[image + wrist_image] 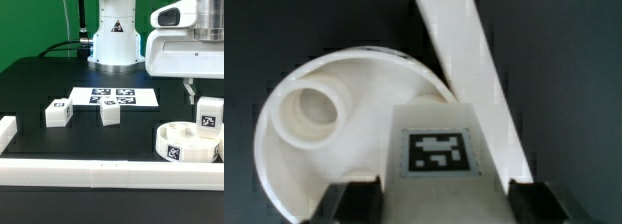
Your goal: Assemble stool
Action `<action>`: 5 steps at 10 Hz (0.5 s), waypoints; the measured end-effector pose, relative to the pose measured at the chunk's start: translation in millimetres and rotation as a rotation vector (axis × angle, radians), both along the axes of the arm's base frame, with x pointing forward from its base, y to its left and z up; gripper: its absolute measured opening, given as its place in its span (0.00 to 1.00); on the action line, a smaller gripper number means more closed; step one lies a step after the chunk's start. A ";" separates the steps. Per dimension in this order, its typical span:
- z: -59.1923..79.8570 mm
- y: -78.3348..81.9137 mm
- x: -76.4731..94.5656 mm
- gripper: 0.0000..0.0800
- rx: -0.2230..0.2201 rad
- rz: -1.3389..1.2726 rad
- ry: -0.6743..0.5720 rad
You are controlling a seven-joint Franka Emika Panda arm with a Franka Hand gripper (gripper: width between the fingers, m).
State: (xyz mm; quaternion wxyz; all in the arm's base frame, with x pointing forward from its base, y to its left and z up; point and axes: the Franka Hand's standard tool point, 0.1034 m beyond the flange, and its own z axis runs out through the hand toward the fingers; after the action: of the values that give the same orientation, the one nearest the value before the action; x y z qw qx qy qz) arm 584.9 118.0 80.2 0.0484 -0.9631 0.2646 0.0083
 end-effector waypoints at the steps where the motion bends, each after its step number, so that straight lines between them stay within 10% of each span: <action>1: 0.0 1.3 -0.3 0.42 0.003 -0.094 0.011; 5: 0.0 1.8 0.8 0.42 0.048 -0.433 0.048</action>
Offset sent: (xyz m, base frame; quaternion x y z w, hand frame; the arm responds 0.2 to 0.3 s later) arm 0.0005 0.0038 -0.0017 0.0306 -0.0036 0.2678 0.9630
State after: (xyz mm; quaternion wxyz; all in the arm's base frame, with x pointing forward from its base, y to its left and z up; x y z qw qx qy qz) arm 585.8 119.8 80.3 0.0656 -0.8818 0.4663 0.0268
